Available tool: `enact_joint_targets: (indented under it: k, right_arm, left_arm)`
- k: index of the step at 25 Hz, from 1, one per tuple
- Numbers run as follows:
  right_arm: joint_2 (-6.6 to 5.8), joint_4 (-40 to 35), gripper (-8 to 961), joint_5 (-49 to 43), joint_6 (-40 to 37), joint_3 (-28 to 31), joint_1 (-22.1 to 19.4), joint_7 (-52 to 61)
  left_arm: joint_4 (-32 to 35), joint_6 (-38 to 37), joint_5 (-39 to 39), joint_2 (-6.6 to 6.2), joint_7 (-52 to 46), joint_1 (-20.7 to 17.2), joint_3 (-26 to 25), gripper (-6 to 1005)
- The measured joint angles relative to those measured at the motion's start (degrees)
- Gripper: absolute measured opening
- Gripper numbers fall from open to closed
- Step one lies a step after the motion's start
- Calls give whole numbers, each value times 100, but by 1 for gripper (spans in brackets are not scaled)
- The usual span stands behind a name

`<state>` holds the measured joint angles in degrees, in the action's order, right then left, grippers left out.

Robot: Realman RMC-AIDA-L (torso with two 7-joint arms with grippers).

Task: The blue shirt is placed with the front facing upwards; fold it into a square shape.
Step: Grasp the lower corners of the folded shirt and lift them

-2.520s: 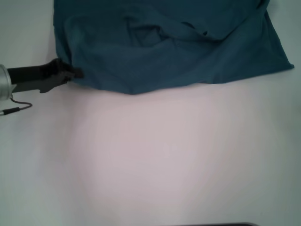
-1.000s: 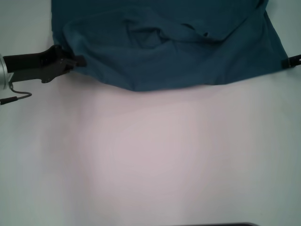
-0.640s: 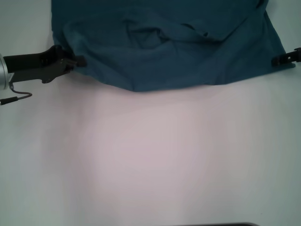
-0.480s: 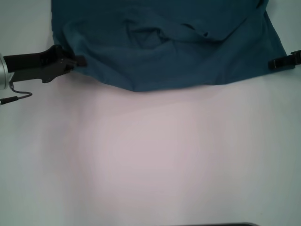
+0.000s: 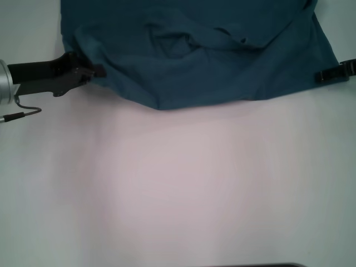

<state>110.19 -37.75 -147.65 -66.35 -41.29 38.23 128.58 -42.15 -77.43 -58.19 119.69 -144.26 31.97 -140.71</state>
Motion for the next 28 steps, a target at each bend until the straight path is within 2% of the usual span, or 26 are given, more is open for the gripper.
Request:
enact_joint_targets:
  k: [8,19,28]
  right_arm:
    - [49,184,888,-52,-22,-18,155,-9]
    - [-51,145,861,316,-564,116,121,-22]
    - [-37,146,838,-42,-262,65,84,62]
  left_arm:
    - [-30,0,0,2,-25,2,0,8]
    - [-27,0,-5,18,-28,14,-9,8]
    - [-31,-15,-9,27,-25,2,-48,8]
